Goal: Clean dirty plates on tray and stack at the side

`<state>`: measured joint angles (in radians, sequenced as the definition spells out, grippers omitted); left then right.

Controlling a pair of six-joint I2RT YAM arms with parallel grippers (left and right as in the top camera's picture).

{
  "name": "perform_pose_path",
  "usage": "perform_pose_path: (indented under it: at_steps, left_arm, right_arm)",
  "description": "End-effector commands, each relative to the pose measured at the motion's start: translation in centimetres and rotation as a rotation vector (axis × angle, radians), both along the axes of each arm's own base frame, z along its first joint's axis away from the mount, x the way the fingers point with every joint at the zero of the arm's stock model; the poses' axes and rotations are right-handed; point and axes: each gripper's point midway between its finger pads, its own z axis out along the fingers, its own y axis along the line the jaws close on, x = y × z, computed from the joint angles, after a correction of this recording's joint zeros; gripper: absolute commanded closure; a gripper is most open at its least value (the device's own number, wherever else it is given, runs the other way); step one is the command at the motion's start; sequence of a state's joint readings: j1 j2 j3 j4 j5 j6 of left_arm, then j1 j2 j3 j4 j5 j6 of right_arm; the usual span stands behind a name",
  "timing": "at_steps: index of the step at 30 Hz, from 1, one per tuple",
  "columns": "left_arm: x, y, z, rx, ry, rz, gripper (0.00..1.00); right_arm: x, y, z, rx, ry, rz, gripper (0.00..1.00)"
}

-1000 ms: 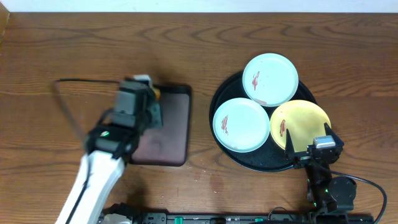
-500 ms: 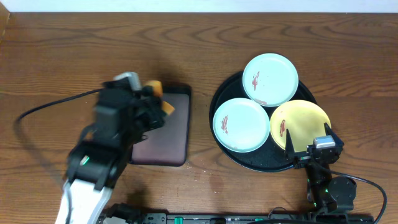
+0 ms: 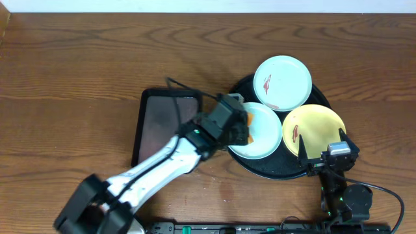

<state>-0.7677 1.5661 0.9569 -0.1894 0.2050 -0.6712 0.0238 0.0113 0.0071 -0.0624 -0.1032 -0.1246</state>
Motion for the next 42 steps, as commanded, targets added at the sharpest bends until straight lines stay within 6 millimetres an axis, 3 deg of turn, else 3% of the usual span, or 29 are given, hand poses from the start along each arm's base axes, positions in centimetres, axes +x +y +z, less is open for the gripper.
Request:
perform_pose_path:
  at_steps: [1,7,12,16,18,22,25,27,30,32,36,42]
  left_arm:
    - [0.9,-1.3,-1.5,0.031,-0.055,0.011,0.93]
    - [1.3,-4.5,-3.5,-0.004,-0.102,-0.024,0.93]
    - [2.7,-1.9,-4.5,0.124,-0.15,0.075,0.93]
    - [2.0,-1.7,-5.0,0.137,-0.117,0.058,0.92]
    - [1.6,-1.2,-5.5,0.159,-0.1,0.056,0.92]
    - [1.4,-1.0,-5.7,0.172,-0.09,0.055,0.92]
    - [1.4,-1.0,-5.7,0.173,-0.089,0.055,0.92]
    - [1.4,-1.0,-5.7,0.173,-0.089,0.055,0.93]
    - [1.3,-0.8,-5.8,0.18,-0.084,0.054,0.93]
    - [1.3,-0.8,-5.9,0.182,-0.082,0.053,0.92]
    - [1.3,-0.8,-5.9,0.181,-0.083,0.054,0.92]
    - [1.3,-0.8,-5.9,0.182,-0.083,0.054,0.92]
  right_arm:
    - [0.0,0.1,-0.1,-0.011,0.0,0.006,0.01]
    - [0.0,0.1,-0.1,-0.011,0.0,0.006,0.01]
    - [0.0,0.1,-0.1,-0.012,-0.001,0.007,0.01]
    - [0.1,-0.1,1.4,-0.029,-0.064,-0.009,0.01]
    - [0.1,-0.1,1.3,-0.028,-0.057,-0.008,0.01]
    - [-1.1,4.2,2.3,0.183,-0.049,0.249,0.01]
    - [-2.1,6.0,5.1,0.233,-0.141,0.375,0.01]
    - [-2.7,5.9,7.6,0.274,-0.225,0.388,0.01]
    - [-2.6,4.8,9.7,0.278,-0.251,0.318,0.01]
    - [-2.4,3.9,10.3,0.233,-0.164,0.253,0.01]
    - [-1.4,2.7,9.6,0.121,0.124,0.169,0.01]
    - [1.1,3.2,10.2,0.079,0.511,0.21,0.01]
